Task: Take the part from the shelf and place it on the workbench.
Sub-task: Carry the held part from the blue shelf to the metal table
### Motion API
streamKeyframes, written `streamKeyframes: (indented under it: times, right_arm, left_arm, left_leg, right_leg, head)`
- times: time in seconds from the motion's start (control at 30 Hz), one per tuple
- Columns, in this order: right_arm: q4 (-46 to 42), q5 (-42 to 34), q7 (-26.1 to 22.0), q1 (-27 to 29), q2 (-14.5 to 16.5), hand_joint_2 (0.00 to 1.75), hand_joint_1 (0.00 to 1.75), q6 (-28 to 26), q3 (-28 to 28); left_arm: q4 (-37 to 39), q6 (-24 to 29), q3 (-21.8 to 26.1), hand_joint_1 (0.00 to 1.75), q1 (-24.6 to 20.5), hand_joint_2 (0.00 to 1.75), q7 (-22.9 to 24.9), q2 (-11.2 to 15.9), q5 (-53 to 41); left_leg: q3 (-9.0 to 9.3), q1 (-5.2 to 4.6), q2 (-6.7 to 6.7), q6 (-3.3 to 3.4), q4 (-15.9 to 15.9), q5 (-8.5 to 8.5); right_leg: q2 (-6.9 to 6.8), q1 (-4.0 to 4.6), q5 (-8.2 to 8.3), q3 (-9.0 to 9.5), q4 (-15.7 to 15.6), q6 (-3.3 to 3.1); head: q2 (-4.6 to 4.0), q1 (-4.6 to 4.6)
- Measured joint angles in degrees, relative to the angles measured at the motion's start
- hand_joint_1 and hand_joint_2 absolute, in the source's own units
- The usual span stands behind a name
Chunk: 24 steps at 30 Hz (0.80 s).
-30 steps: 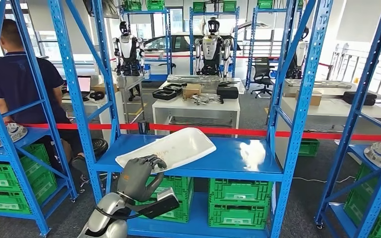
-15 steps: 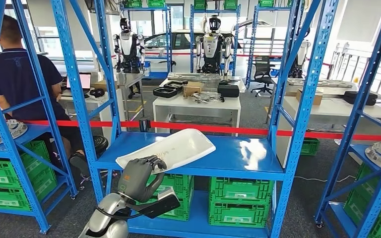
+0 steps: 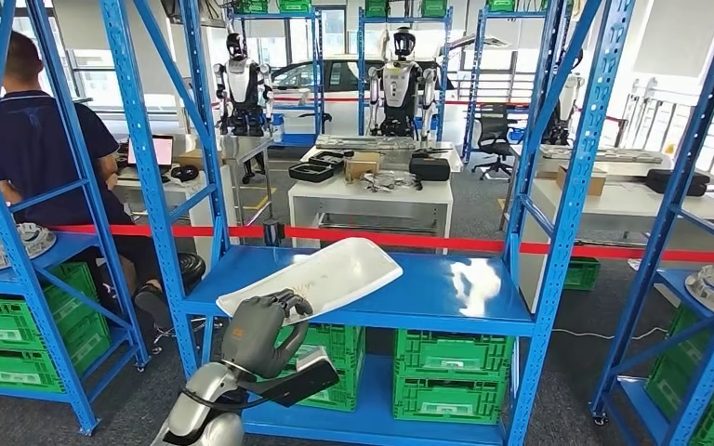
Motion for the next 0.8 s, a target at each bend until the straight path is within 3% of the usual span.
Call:
streamKeyframes:
  times: [0.03,0.07,0.13,0.2,0.3,0.37,0.47,0.5,0.53,0.57,0.6,0.7,0.73,0.8]
  right_arm:
    - [0.0,0.0,0.0,0.0,0.0,0.00,0.00,0.0,0.0]
    - [0.0,0.0,0.0,0.0,0.0,0.00,0.00,0.0,0.0]
    - [0.0,0.0,-0.1,-0.1,-0.1,0.00,0.00,0.0,0.0]
    - [0.0,0.0,-0.1,-0.2,-0.1,0.00,0.00,0.0,0.1]
    - [0.0,0.0,-0.1,-0.2,-0.1,0.00,0.00,0.0,0.2]
    - [0.0,0.0,-0.2,-0.3,0.0,0.00,0.00,0.0,0.3]
    - [0.0,0.0,-0.2,-0.2,0.0,0.00,0.00,0.1,0.4]
    - [0.0,0.0,-0.1,-0.2,0.0,0.00,0.00,0.1,0.4]
    - [0.0,0.0,-0.1,-0.1,0.0,0.00,0.00,0.1,0.5]
    - [0.0,0.0,-0.1,-0.1,0.0,0.00,0.00,0.1,0.5]
    - [0.0,0.0,-0.1,-0.1,0.0,0.00,0.00,0.1,0.5]
    - [0.0,0.0,-0.1,0.0,0.2,0.00,0.00,0.0,0.5]
    - [0.0,0.0,-0.1,0.0,0.2,0.00,0.00,0.0,0.5]
    - [0.0,-0.1,-0.2,0.0,0.3,0.00,0.00,0.0,0.5]
  left_arm:
    - [0.0,0.0,0.0,1.59,0.3,1.75,0.0,0.0,0.0]
    - [0.0,0.0,0.0,1.59,0.5,1.75,0.0,0.0,0.0]
    - [-0.1,0.0,0.0,1.59,0.6,1.75,-0.1,0.0,0.1]
    - [-0.3,0.0,0.0,1.59,0.6,1.75,-0.1,-0.1,0.1]
    - [-0.6,-0.2,0.0,1.59,0.6,1.75,0.0,-0.2,0.3]
    - [-0.7,-0.9,0.0,1.59,0.6,1.75,-0.1,-0.1,0.8]
    - [-0.8,-2.9,0.0,1.59,0.8,1.75,-1.7,0.1,2.2]
    - [-0.8,-3.5,0.0,1.59,1.0,1.75,-2.4,0.2,2.6]
    - [-0.8,-3.9,0.0,1.59,1.2,1.75,-2.8,0.2,2.9]
    - [-0.8,-4.1,0.0,1.59,1.4,1.75,-3.1,0.3,3.0]
    - [-0.8,-4.1,0.0,1.59,1.4,1.75,-3.2,0.4,3.0]
    - [-1.0,-4.1,0.0,1.59,1.2,1.75,-3.1,0.4,3.0]
    - [-1.1,-4.1,0.0,1.59,1.1,1.75,-3.0,0.4,3.0]
    - [-1.1,-3.9,0.0,1.59,1.0,1.75,-2.9,0.4,3.0]
  left_leg:
    - [-0.39,0.01,0.03,-0.08,0.3,-0.01]
    - [-0.82,0.09,0.05,-0.23,0.8,-0.06]
    - [-1.70,0.35,0.05,-0.84,1.8,-0.36]
    - [-2.51,0.31,-0.02,-1.75,2.9,-0.81]
    - [-2.94,0.11,-0.20,-2.75,3.6,-1.13]
    - [-3.64,0.27,-0.25,-3.46,5.0,-2.34]
    - [-7.12,0.67,-0.31,-4.51,13.8,-7.67]
    - [-8.29,0.76,-0.31,-4.67,16.9,-8.94]
    - [-8.75,0.80,-0.31,-4.69,18.5,-9.20]
    - [-8.24,0.81,-0.32,-4.57,18.1,-8.42]
    - [-6.63,0.78,-0.34,-4.30,15.5,-6.83]
    - [-0.36,0.29,-0.40,-3.17,4.8,-3.26]
    - [0.40,0.03,-0.40,-2.92,3.2,-3.10]
    - [0.20,-0.23,-0.39,-2.57,2.3,-2.82]
  right_leg:
    - [-0.03,-0.03,-0.36,-0.04,1.2,0.03]
    - [-0.08,-0.11,0.31,1.11,0.1,0.09]
    - [-0.24,-0.28,2.20,5.61,-6.6,0.23]
    - [-0.11,-0.16,3.00,8.32,-10.9,-0.24]
    - [0.21,-0.16,2.60,8.20,-11.1,-1.69]
    - [0.18,-0.30,2.77,8.00,-11.2,-2.47]
    - [0.10,-0.36,3.25,7.52,-11.3,-3.18]
    - [0.08,-0.35,3.40,7.30,-11.3,-3.26]
    - [0.07,-0.33,3.57,7.09,-11.3,-3.29]
    - [0.09,-0.30,3.75,6.91,-11.3,-3.26]
    - [0.12,-0.25,3.91,6.79,-11.3,-3.21]
    - [0.15,-0.23,4.48,6.62,-11.4,-2.63]
    - [0.13,-0.31,4.73,6.60,-11.5,-2.28]
    - [0.05,-0.38,5.28,6.71,-12.1,-1.45]
  head:
    - [0.00,0.01]
    - [0.00,0.01]
    - [0.00,0.02]
    - [0.01,0.03]
    - [0.02,-0.08]
    - [0.02,-0.20]
    - [0.01,-0.36]
    - [0.01,-0.37]
    - [0.01,-0.38]
    - [0.01,-0.40]
    - [0.01,-0.43]
    - [0.01,-0.44]
    - [0.01,-0.46]
    - [0.01,-0.49]
